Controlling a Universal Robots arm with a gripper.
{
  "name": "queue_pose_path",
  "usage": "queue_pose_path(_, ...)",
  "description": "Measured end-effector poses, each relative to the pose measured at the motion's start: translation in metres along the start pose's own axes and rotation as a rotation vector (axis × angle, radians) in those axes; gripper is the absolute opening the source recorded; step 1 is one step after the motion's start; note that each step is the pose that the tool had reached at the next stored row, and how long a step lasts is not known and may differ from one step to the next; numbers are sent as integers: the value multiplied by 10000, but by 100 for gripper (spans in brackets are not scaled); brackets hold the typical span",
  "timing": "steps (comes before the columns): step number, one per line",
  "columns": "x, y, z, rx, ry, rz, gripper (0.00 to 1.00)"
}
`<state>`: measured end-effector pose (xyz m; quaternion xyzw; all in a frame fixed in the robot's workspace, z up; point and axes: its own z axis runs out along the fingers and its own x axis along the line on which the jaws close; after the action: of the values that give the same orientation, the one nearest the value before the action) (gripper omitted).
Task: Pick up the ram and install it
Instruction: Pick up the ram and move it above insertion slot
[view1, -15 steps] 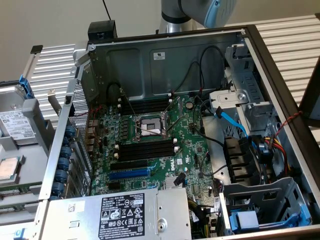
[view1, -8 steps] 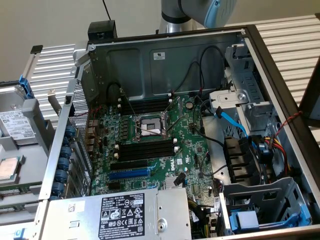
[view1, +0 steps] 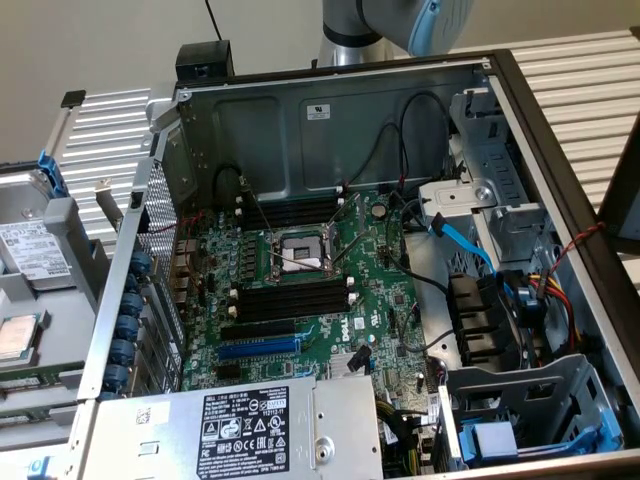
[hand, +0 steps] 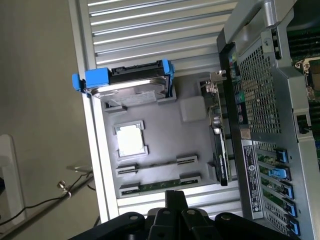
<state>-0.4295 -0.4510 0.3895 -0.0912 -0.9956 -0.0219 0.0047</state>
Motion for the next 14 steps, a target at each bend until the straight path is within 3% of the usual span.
queue_pose_path(14, 5, -1, 0, 0, 0, -1, 11)
